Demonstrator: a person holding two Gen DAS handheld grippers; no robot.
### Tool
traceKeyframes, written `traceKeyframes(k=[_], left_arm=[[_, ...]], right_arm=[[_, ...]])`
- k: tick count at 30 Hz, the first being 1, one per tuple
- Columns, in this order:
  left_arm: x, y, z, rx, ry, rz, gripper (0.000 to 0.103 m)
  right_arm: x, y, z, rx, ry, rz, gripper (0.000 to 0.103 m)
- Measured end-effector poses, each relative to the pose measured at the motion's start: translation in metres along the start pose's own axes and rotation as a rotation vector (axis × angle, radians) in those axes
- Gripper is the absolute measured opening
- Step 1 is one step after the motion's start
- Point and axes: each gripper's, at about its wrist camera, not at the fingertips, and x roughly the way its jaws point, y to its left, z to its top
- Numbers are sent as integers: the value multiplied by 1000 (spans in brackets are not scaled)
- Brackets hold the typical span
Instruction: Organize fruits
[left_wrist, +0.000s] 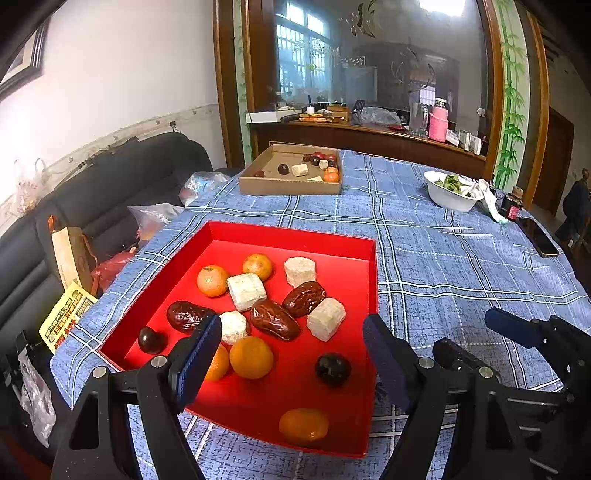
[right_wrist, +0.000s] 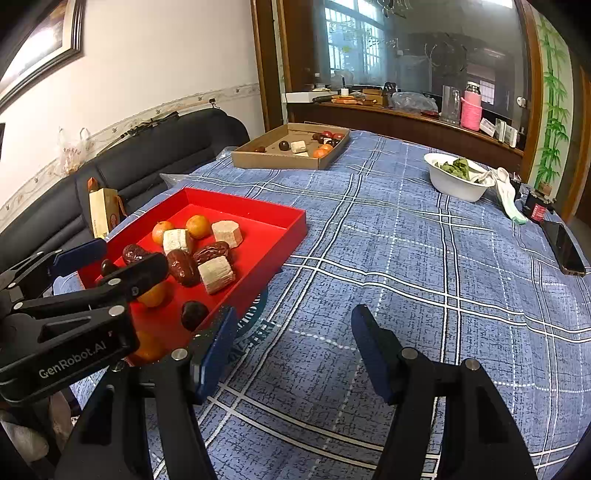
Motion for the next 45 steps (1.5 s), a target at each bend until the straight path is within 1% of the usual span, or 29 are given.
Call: traceKeyframes(k=[14, 15, 17, 18, 20, 21, 22, 23, 25, 27, 29, 31, 32, 34, 37, 42, 45], left_arm=[[1, 1, -1, -7, 2, 1, 82], [-1, 2, -1, -8, -5, 4, 82], [-9, 6, -1, -24, -47, 14, 82], [-16, 8, 0, -34, -86, 28, 82], [-41, 12, 2, -47, -209, 116, 83], [-56, 12, 3, -50, -281, 169, 89], [-78, 14, 2, -58, -384, 225, 100], [-89, 14, 1, -64, -439, 241, 103], [-119, 19, -4, -98, -588, 261, 103], [-129, 22, -5, -126, -634, 240, 103], [-127, 26, -2, -133, -579, 178, 103], [-117, 28, 1, -136, -495, 117, 103], [-114, 28, 2, -134, -473, 102, 103], [-107, 25, 2, -122, -423, 89, 103], [-101, 17, 3, -101, -376, 72, 103], [-93, 12, -2, -84, -335, 75, 103], [-90, 11, -4, -84, -327, 74, 103]], right_arm=[[5, -1, -3, 7, 23, -18, 64], [5, -1, -3, 8, 23, -19, 64], [5, -1, -4, 7, 22, -19, 64], [4, -1, -4, 7, 18, -19, 64], [0, 1, -4, 6, 3, -17, 64], [-3, 2, -4, 4, -8, -17, 64], [-7, 3, -4, 0, -24, -15, 64], [-11, 5, -3, -4, -40, -11, 64], [-19, 8, -3, -7, -79, -5, 64], [-27, 11, -3, -8, -109, 0, 64], [-32, 13, -3, -9, -122, 5, 65], [-35, 15, -5, -16, -125, 0, 67], [-36, 15, -5, -17, -126, -3, 67], [-39, 15, -7, -21, -126, -3, 67], [-41, 15, -10, -28, -128, -8, 68], [-40, 14, -11, -26, -120, -8, 68], [-37, 15, -12, -36, -113, -9, 68]])
